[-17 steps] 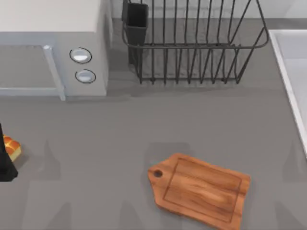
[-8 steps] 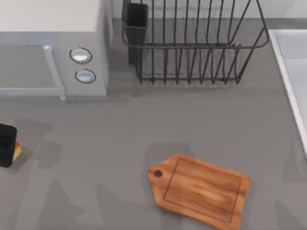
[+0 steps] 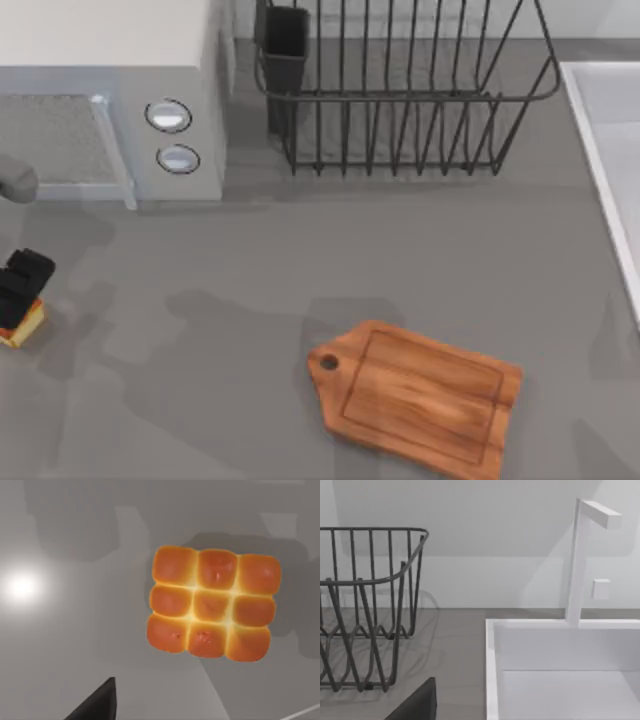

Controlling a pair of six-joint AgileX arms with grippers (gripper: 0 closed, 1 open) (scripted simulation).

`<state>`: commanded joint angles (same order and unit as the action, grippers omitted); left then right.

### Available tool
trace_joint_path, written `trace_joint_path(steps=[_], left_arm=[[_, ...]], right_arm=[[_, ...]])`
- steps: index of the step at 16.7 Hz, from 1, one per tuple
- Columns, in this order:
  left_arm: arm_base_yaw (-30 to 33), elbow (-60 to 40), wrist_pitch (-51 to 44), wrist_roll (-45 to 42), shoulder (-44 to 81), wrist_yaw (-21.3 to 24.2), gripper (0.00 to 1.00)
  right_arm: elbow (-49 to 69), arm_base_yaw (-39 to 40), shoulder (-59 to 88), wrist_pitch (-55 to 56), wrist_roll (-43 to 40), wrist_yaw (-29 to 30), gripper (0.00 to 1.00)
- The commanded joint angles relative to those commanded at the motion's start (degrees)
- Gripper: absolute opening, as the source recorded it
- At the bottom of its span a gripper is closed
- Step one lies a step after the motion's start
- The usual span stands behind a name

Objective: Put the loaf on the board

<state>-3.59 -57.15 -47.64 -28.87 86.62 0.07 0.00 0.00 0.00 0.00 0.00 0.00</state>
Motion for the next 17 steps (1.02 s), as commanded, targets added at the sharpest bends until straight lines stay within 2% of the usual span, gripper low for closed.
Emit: trace_joint_path(steps=[3,7,13,17], left_arm=[[-0.5,-7.3,-5.6,-3.5,10.6,-0.1,1.0],[-0.8,-13.3,-8.9,-6.0,17.2,-0.1,1.0],[-0.5,-13.4,-8.9,-6.0,17.4,-0.1,1.0],[-0.4,-8.4,-4.8,-5.7,16.7,-0.1,1.0]], right_arm=[[0.0,0.0,0.0,0.0,0.0,0.0,1.0],[0.0,0.0,0.0,0.0,0.0,0.0,1.0],[0.0,0.0,0.0,0.0,0.0,0.0,1.0],[0.0,0.0,0.0,0.0,0.0,0.0,1.0]])
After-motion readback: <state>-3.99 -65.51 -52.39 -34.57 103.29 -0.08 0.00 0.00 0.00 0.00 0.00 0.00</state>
